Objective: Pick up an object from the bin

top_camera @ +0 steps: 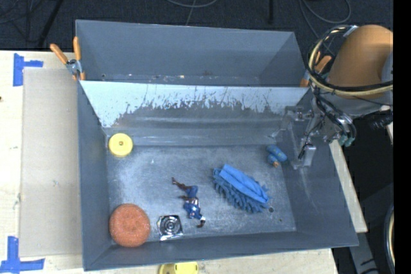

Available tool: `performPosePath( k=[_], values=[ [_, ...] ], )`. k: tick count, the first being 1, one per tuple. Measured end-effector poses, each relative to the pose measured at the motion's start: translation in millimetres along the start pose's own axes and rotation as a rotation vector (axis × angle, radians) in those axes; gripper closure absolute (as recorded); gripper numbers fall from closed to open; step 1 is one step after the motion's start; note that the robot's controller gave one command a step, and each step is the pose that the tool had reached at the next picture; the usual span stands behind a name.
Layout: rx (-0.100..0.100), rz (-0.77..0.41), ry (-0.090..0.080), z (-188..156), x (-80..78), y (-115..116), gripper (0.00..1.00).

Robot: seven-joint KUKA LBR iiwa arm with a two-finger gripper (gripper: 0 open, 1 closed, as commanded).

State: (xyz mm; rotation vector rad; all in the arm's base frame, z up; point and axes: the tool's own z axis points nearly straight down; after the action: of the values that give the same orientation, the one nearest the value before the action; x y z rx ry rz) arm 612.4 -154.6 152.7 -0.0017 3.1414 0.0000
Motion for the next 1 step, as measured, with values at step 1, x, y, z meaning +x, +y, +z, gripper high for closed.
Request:
performPosePath(
  k=[1],
  values=[
    [-0.003, 0.016, 0.009, 86.2, 69.8, 77.3, 0.00]
  ],
)
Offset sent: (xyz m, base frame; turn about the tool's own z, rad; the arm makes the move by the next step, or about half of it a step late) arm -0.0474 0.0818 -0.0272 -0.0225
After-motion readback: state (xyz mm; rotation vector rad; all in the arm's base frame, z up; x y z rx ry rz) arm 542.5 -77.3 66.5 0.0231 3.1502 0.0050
